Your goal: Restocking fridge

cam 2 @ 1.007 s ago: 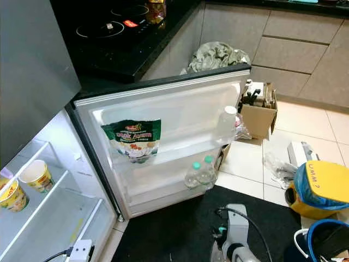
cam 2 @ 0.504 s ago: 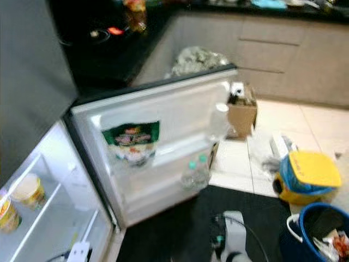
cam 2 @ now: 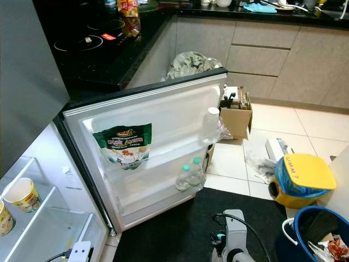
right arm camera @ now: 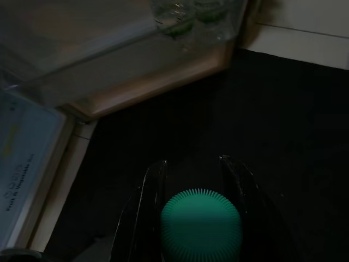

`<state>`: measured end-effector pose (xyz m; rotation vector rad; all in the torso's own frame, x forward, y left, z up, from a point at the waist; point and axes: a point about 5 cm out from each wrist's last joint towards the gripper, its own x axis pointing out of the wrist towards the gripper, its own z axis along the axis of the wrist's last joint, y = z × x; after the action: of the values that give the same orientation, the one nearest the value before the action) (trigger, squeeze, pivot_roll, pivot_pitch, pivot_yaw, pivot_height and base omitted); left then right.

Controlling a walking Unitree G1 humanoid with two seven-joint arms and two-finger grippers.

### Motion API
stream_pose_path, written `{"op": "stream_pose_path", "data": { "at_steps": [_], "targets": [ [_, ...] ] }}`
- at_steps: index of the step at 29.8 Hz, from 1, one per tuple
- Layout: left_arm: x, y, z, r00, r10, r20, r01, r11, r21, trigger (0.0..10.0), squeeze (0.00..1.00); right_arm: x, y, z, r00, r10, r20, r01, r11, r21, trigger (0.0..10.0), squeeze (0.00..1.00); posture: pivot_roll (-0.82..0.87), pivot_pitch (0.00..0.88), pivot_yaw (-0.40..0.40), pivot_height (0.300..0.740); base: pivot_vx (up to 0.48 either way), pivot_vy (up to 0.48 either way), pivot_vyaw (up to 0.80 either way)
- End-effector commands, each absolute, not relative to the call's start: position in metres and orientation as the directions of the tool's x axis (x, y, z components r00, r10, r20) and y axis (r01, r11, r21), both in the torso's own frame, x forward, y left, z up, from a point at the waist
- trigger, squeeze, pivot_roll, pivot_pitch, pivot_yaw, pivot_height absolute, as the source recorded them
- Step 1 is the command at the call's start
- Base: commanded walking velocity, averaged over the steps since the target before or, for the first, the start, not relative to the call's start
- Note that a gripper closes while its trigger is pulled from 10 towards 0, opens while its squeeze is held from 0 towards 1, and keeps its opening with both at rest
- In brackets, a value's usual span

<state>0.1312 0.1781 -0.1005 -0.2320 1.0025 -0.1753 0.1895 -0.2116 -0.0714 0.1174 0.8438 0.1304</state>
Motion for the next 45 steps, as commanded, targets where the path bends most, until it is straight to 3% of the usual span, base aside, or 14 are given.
{"op": "stream_pose_path", "data": {
  "at_steps": [1,9,23,29,45],
  "targets": [
    [0.126,0.177,-0.103,0.519,-0.245,-0.819,0.019,0.961,-0.276,10.0,0.0,0.196,-0.209,-0.068,0.674,0.181,-0.716,-0.098,0.983,0.156,10.0,0.0,-0.03,0.0,-0.001,0.74,0.0,0.0,0.78],
    [0.126,0.177,-0.103,0.52,-0.243,-0.819,0.014,0.961,-0.276,10.0,0.0,0.195,-0.205,-0.069,0.673,0.184,-0.716,-0.106,0.983,0.152,10.0,0.0,-0.03,0.0,0.002,0.74,0.0,0.0,0.74],
    [0.128,0.179,-0.102,0.523,-0.239,-0.818,0.013,0.962,-0.273,10.0,0.0,0.191,-0.206,-0.072,0.656,0.164,-0.736,-0.108,0.986,0.124,10.0,0.0,-0.03,0.0,0.01,0.74,0.0,0.0,0.0],
    [0.128,0.183,-0.102,0.541,-0.202,-0.817,-0.061,0.959,-0.278,10.0,0.0,0.171,-0.214,-0.082,0.583,0.097,-0.807,-0.094,0.994,0.051,10.0,0.0,-0.03,0.0,0.002,0.74,0.0,0.0,0.0],
    [0.129,0.192,-0.101,0.558,-0.153,-0.816,-0.136,0.953,-0.271,10.0,0.0,0.149,-0.222,-0.09,0.527,0.04,-0.849,-0.067,0.998,0.005,10.0,0.0,-0.03,0.0,0.007,0.74,0.0,0.0,0.0]
  ]
}}
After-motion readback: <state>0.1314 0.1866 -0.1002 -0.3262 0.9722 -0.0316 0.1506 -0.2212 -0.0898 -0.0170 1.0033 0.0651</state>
